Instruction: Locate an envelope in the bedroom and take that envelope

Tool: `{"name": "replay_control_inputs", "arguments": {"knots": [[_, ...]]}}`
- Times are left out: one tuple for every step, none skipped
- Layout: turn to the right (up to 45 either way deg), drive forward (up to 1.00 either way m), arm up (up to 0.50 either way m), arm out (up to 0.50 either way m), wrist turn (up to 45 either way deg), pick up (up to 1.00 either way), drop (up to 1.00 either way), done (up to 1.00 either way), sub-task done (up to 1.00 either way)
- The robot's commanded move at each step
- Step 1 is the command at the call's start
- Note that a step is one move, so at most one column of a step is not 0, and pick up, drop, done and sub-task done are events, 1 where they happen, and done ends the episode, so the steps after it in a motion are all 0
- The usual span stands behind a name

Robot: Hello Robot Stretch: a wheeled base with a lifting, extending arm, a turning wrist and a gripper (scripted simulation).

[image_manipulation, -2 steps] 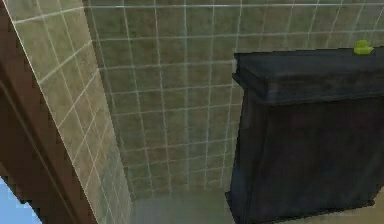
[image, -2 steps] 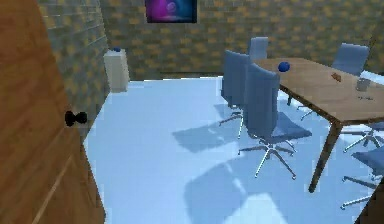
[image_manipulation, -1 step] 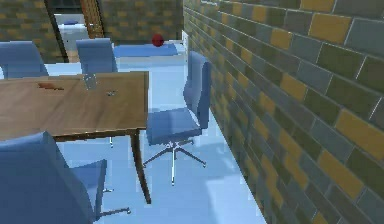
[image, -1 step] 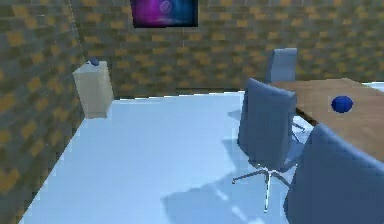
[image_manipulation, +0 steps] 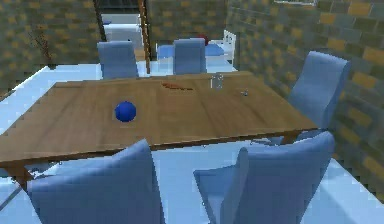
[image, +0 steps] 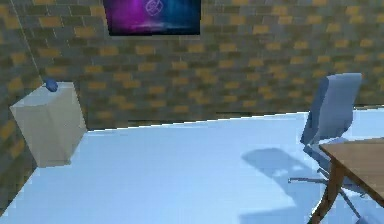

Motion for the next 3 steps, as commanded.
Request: {"name": "replay_control_inputs", "arguments": {"knots": [[-3.0,0.00,0.00,0.00,0.0,0.00,0.00,0.00,0.00],[0.0,0.45,0.00,0.00,0.0,0.00,0.00,0.00,0.00],[33.0,0.00,0.00,0.00,0.0,0.00,0.00,0.00,0.00]]}}
